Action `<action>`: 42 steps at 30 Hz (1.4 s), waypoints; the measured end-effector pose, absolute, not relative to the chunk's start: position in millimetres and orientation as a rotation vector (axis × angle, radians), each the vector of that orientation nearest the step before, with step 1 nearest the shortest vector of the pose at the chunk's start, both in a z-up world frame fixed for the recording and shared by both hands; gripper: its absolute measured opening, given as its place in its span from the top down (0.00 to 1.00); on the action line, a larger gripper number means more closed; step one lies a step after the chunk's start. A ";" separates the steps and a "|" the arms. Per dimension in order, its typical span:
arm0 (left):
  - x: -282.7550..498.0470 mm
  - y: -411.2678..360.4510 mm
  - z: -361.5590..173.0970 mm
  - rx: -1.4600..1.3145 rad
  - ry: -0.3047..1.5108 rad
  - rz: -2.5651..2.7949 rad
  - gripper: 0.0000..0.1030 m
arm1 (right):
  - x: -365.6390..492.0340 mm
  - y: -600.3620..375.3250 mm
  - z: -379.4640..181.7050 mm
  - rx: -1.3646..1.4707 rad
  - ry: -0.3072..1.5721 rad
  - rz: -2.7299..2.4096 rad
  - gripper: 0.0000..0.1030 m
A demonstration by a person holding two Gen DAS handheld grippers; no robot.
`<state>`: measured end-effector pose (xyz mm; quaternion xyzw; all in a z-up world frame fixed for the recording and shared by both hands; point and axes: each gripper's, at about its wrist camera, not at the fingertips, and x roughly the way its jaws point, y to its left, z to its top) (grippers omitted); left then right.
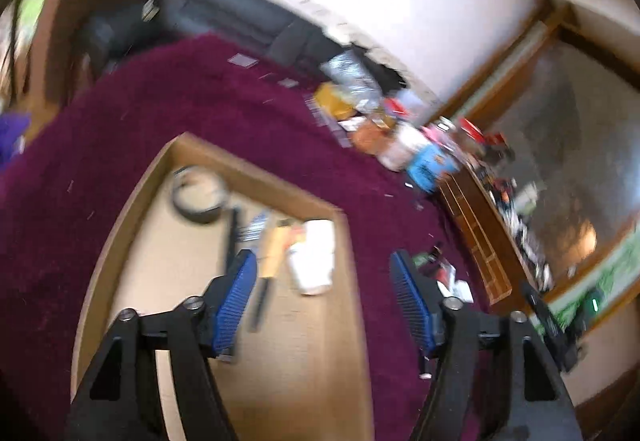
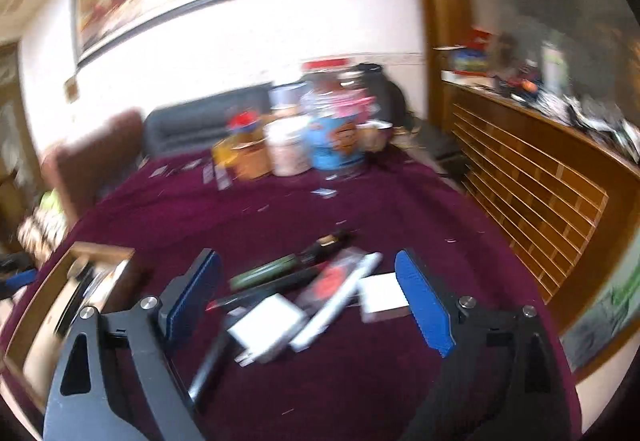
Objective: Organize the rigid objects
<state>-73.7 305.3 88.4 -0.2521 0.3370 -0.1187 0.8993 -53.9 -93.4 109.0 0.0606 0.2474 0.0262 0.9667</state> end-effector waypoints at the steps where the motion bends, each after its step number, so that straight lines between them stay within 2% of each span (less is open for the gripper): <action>1: -73.4 292.4 93.8 -0.486 0.703 -0.253 0.33 | -41.2 -110.5 101.6 0.175 0.538 0.016 0.13; 5: -68.2 219.1 94.8 -0.352 0.789 -0.317 0.32 | 4.1 -168.1 59.1 0.436 0.689 -0.005 0.14; 10: -57.5 136.5 56.8 -0.282 0.930 -0.397 0.32 | 20.9 -180.7 21.2 0.474 0.724 -0.026 0.14; 13: -47.3 108.1 37.8 -0.269 0.988 -0.399 0.32 | 13.5 -183.8 30.2 0.486 0.672 -0.009 0.14; 17: -33.0 75.8 27.4 -0.189 0.980 -0.343 0.33 | 2.7 -180.9 31.6 0.409 0.652 -0.046 0.14; 23: -11.7 38.4 12.8 0.036 0.921 -0.240 0.34 | 10.1 -194.4 21.5 0.478 0.697 -0.039 0.14; 24: -11.4 36.9 9.2 0.046 0.923 -0.244 0.50 | 12.1 -197.1 19.2 0.495 0.707 -0.037 0.14; 25: -10.2 36.0 4.7 0.054 0.941 -0.245 0.74 | 12.8 -200.1 16.9 0.512 0.719 -0.038 0.14; 27: -11.5 39.9 3.7 0.047 0.927 -0.252 0.88 | 13.8 -203.3 14.0 0.531 0.735 -0.042 0.14; 31: -18.8 63.7 7.2 -0.076 0.960 -0.282 0.89 | 12.7 -204.7 12.6 0.539 0.739 -0.043 0.14; 37: -43.3 92.6 21.4 -0.173 0.908 -0.262 0.89 | 12.7 -205.6 12.0 0.546 0.744 -0.042 0.14; 42: -37.5 105.5 1.9 -0.259 0.948 -0.267 0.89 | 11.1 -209.9 10.6 0.572 0.742 -0.045 0.14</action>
